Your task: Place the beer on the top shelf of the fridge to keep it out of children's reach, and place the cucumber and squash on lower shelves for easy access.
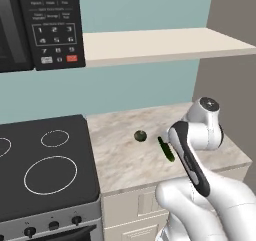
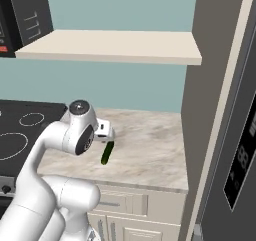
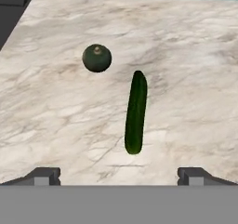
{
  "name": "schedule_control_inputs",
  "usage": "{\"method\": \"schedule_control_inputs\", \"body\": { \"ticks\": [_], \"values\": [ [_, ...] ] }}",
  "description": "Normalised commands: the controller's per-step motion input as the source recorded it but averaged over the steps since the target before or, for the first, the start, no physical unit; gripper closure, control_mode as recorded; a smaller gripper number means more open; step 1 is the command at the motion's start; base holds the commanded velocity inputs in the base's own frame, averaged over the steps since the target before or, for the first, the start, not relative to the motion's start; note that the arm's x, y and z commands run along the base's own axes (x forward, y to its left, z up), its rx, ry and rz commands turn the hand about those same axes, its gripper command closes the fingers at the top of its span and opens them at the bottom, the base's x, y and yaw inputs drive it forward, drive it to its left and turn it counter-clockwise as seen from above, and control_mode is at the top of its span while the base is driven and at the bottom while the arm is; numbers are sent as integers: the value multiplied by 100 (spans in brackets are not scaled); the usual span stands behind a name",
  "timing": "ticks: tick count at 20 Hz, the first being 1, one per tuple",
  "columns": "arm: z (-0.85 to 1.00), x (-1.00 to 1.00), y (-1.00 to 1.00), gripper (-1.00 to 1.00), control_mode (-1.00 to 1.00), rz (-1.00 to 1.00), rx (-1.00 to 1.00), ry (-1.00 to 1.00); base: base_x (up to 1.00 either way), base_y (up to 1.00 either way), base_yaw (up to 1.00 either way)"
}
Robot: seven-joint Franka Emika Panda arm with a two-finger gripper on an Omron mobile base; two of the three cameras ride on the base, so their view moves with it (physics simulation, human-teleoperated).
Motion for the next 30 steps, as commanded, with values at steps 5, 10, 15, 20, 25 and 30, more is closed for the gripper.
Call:
{"method": "schedule_control_inputs", "body": {
  "ticks": [5, 10, 15, 20, 25, 30],
  "values": [
    [-35, 35, -3, -100, -100, 0, 0, 0, 0, 0, 0],
    [-32, 26, 0, -100, -100, 0, 0, 0, 0, 0, 0],
    [-29, 25, 0, -100, -100, 0, 0, 0, 0, 0, 0],
    [-25, 25, 0, -100, -100, 0, 0, 1, 0, 0, 0],
    [-25, 28, 0, -100, -100, 0, 0, 2, 0, 0, 0],
    [-26, 30, 0, -100, -100, 0, 0, 2, 0, 0, 0]
  ]
}}
